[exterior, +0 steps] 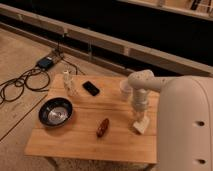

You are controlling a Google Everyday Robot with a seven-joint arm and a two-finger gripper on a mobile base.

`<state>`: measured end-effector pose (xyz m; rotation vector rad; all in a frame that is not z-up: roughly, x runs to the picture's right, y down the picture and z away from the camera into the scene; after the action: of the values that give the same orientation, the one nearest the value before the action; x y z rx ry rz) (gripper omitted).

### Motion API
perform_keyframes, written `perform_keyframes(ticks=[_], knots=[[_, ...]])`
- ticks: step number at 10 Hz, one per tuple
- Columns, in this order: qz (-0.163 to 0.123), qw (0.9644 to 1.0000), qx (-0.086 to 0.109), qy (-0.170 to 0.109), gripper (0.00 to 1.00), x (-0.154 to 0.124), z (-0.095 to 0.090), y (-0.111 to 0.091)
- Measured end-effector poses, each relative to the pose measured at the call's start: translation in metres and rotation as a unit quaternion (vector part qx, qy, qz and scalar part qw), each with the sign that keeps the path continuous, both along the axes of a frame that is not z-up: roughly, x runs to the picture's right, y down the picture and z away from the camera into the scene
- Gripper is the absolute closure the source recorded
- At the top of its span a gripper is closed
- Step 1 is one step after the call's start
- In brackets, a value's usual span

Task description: Wipe the white sponge on the table

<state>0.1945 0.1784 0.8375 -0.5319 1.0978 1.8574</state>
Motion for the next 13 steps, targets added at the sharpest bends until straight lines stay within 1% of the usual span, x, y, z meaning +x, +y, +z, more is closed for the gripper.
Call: perform_keyframes(ticks=[1, 3, 4, 6, 7, 8, 9, 10, 12, 13], knots=[[-0.009, 0.9999, 0.001, -0.013, 1.00, -0.009, 0.009, -0.006], [-0.022, 0.9987, 0.009, -0.045, 1.00, -0.037, 0.026, -0.018], [-0.030, 0.9972, 0.013, -0.067, 1.00, -0.061, 0.033, -0.024], [-0.044, 0.9943, 0.009, -0.097, 1.00, -0.094, 0.038, -0.024], [-0.053, 0.9922, 0.002, -0.113, 1.00, -0.113, 0.036, -0.019], [-0.060, 0.9896, -0.005, -0.131, 1.00, -0.133, 0.030, -0.012], [-0.063, 0.9879, -0.011, -0.141, 1.00, -0.146, 0.024, -0.005], [-0.062, 0.9868, -0.024, -0.148, 1.00, -0.159, 0.010, 0.006], [-0.060, 0.9865, -0.043, -0.146, 1.00, -0.163, -0.011, 0.023], [-0.058, 0.9872, -0.053, -0.139, 1.00, -0.158, -0.022, 0.031]])
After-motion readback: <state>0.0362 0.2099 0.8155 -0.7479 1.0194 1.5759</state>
